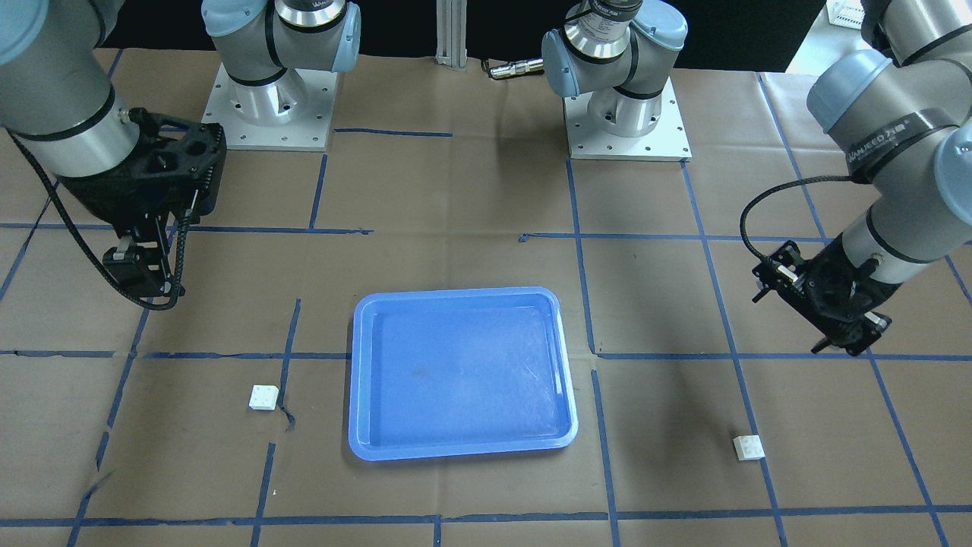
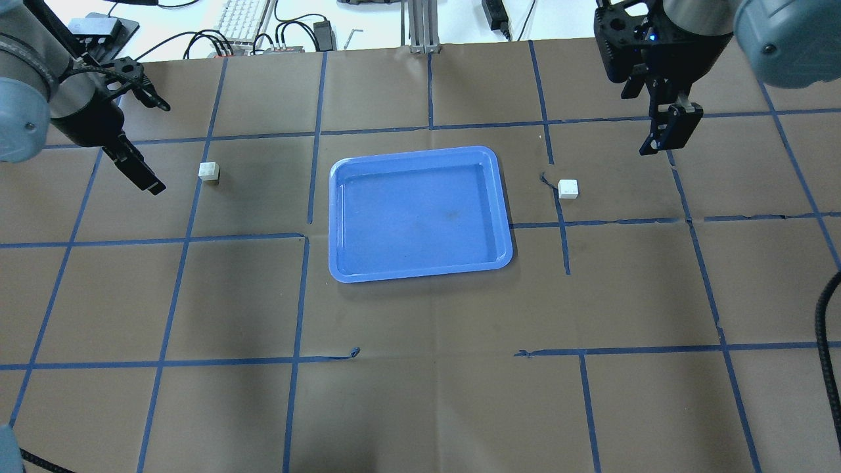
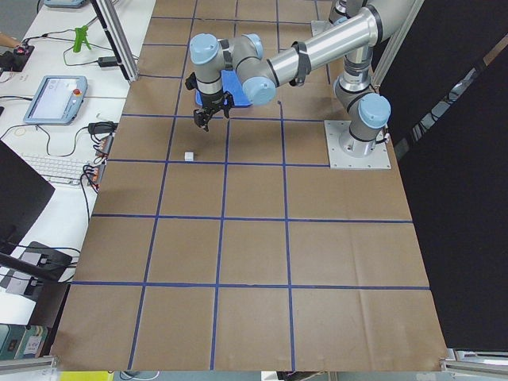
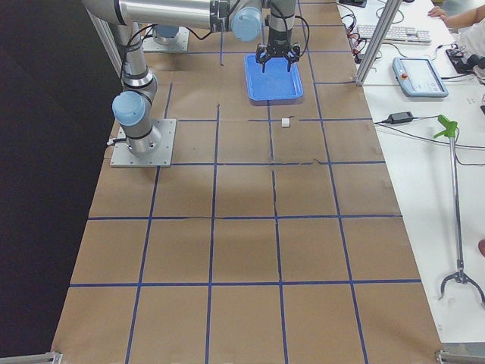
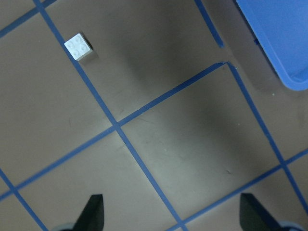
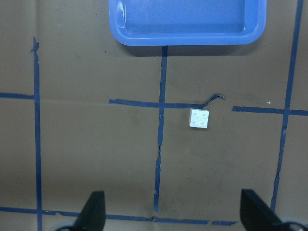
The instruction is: Assemble white blocks and place on blue tray
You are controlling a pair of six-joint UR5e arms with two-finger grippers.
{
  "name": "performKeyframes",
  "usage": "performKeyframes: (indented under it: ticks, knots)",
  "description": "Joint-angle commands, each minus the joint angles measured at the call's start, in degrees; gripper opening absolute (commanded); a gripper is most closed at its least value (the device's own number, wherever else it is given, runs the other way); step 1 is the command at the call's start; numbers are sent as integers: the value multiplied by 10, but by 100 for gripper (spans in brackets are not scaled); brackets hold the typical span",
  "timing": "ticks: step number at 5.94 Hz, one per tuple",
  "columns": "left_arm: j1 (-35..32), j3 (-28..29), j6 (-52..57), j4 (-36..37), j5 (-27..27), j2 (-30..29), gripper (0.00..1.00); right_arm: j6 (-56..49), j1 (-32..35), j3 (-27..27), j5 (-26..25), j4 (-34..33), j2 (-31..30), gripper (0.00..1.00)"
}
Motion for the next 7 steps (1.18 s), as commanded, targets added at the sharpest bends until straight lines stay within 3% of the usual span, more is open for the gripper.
performKeyframes:
  ticks: [1, 3, 4, 6, 7]
  knots:
    - [1, 12, 179, 125, -3, -108, 99, -51, -49, 1, 98, -4, 56, 100]
    - [1, 40, 239, 151, -7, -167, 99, -99, -103, 28, 234, -9, 129, 100]
    - [0, 38, 243, 152, -8, -174, 99, -145, -118, 66, 275, -68, 153, 100]
    - [-1, 41, 253, 154, -10, -182, 98, -144, -134, 144, 312, -229, 172, 100]
    - [-1, 42, 259, 158, -30, -190, 97, -143, -141, 158, 324, -262, 197, 100]
